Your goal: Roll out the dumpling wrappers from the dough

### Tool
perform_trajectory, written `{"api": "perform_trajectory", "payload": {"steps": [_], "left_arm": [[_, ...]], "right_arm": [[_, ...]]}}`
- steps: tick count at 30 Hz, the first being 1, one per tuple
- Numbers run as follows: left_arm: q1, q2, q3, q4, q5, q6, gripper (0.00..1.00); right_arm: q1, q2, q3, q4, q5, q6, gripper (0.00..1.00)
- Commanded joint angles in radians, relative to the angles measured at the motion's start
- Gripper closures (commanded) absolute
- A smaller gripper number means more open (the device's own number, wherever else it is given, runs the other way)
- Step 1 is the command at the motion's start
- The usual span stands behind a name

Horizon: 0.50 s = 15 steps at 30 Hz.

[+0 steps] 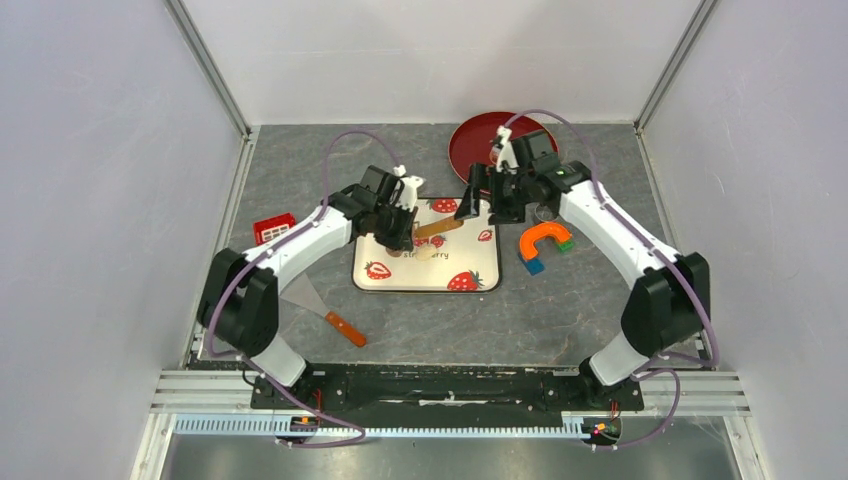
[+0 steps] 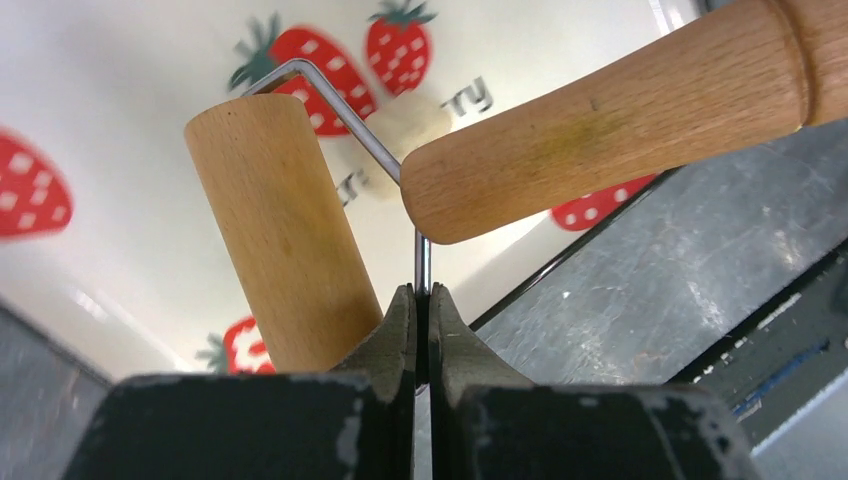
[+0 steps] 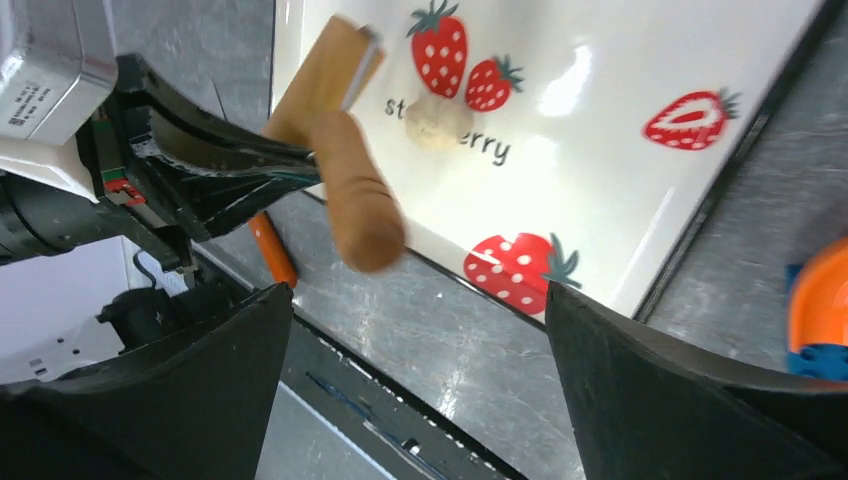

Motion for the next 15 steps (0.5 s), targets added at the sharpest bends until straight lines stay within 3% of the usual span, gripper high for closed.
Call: {"api": "perform_trajectory", "payload": {"steps": [1, 6, 15], "left_arm": [[-0.003, -0.159, -0.063, 0.100, -0.165, -0.129, 0.98], [-0.061, -0.235, -0.079, 0.077, -0.351, -0.100, 0.98], [-0.140, -0.304, -0.088, 0.067, -0.459, -0.051, 0.98]], "right_arm": [[-0.075, -0.107, -0.098, 0.146, -0.048, 0.120, 0.02], [-0.089, -0.105, -0.139, 0.245, -0.160, 0.183, 0.02], [-0.055, 0.005, -0.047, 0.305, -0.278, 0.213, 0.02]]}}
